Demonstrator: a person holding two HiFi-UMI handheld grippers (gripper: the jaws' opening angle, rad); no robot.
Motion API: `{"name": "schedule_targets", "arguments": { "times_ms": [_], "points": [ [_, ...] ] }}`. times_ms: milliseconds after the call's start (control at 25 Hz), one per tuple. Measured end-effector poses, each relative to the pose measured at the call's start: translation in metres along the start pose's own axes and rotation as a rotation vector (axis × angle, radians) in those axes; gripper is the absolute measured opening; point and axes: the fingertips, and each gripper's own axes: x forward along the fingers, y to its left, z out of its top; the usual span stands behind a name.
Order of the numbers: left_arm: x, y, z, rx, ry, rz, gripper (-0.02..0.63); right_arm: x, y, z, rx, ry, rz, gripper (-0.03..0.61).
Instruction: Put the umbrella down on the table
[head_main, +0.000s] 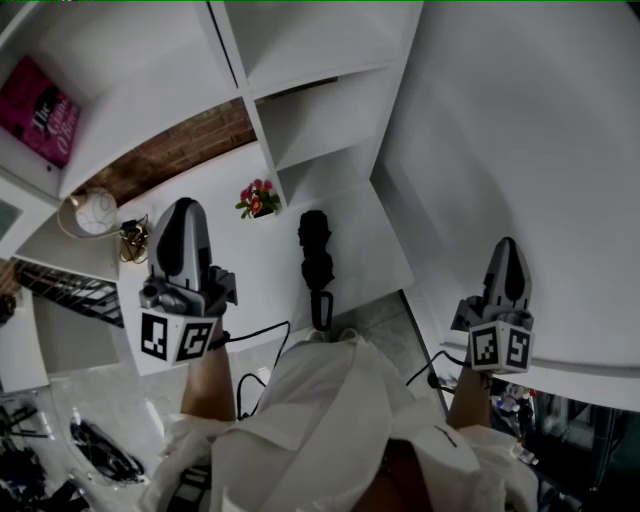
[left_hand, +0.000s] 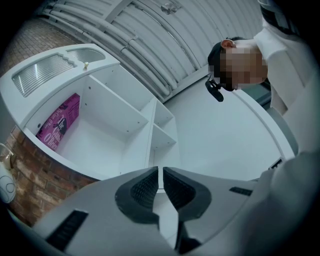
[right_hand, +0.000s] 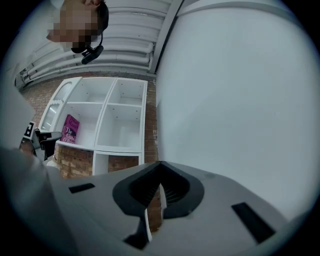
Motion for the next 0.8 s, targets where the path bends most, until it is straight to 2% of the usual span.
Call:
{"name": "schedule_targets", "arguments": {
  "times_ms": [800],
  "points": [
    [0.004, -0.003, -0.014, -0.001, 0.042, 0.003, 0.049, 0.002, 0.003, -0.003, 0.007, 0.014, 0.01, 0.018]
  ]
}}
